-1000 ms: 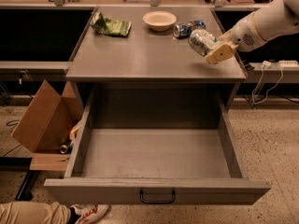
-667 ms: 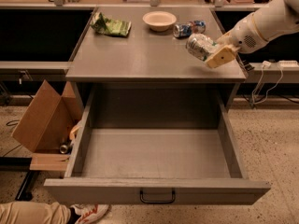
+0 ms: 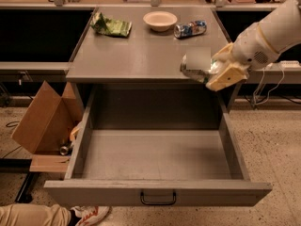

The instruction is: Place 7up can into top drawer

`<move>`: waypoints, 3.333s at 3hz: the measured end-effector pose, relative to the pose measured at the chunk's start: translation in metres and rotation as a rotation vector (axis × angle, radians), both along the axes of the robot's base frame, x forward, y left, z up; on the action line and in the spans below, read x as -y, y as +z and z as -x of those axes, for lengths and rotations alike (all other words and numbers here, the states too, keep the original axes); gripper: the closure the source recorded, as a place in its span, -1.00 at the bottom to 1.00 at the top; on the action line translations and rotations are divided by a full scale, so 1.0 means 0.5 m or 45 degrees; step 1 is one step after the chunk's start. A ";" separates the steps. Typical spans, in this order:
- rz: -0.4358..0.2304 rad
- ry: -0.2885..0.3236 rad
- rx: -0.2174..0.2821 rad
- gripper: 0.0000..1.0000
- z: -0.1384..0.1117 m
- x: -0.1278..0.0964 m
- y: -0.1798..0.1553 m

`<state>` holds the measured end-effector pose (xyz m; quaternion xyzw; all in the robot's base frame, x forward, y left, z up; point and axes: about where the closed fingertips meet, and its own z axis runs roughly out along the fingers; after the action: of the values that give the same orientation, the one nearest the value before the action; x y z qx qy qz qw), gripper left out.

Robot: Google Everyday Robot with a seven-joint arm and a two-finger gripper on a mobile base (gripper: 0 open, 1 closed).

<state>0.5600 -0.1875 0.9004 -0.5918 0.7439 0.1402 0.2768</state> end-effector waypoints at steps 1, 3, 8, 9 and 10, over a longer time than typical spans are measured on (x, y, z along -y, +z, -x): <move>0.027 0.070 -0.059 1.00 0.063 -0.036 -0.030; 0.044 0.097 -0.096 1.00 0.068 -0.051 -0.073; 0.038 0.295 -0.342 1.00 0.080 -0.152 -0.419; 0.043 0.302 -0.368 1.00 0.078 -0.155 -0.455; 0.035 0.296 -0.390 0.62 0.077 -0.154 -0.482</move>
Offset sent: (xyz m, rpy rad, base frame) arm -0.0288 0.0160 -0.0135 -0.0192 0.0420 0.0502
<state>0.5215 -0.1103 0.6595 -0.6493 0.7058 0.2494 0.1342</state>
